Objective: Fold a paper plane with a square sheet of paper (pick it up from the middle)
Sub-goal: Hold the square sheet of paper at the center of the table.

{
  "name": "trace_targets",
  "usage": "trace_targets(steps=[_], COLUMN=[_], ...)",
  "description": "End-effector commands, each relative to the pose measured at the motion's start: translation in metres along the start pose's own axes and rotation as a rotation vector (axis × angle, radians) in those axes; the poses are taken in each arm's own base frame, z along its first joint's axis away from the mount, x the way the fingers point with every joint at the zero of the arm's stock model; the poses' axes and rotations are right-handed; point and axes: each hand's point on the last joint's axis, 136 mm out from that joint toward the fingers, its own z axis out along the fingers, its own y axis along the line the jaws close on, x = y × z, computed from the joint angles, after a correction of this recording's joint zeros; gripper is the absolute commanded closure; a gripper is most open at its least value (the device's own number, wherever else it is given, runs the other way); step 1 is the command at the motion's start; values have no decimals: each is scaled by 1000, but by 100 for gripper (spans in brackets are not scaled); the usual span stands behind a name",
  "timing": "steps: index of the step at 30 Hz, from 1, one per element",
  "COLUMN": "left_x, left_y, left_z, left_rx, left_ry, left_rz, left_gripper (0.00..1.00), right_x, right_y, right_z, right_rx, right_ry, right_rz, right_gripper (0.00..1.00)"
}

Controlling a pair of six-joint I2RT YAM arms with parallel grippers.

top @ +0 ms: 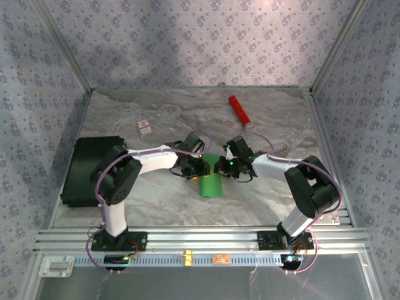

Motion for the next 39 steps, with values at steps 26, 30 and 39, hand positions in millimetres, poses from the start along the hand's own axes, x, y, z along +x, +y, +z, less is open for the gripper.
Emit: trace_targets(steps=[26,30,39], left_x=[-21,-28,-29], left_y=[5,-21,-51], left_z=[-37,-65,-70], left_rx=[-25,183,587], left_ry=[-124,-187,-149], left_rz=[-16,-28,-82], left_gripper=[47,49,89], right_x=[26,23,20], right_y=[-62,-62,-61], right_z=[13,12,11], right_rx=[160,162,161], right_ry=[102,104,97], right_rz=[2,10,11], right_gripper=[98,98,98])
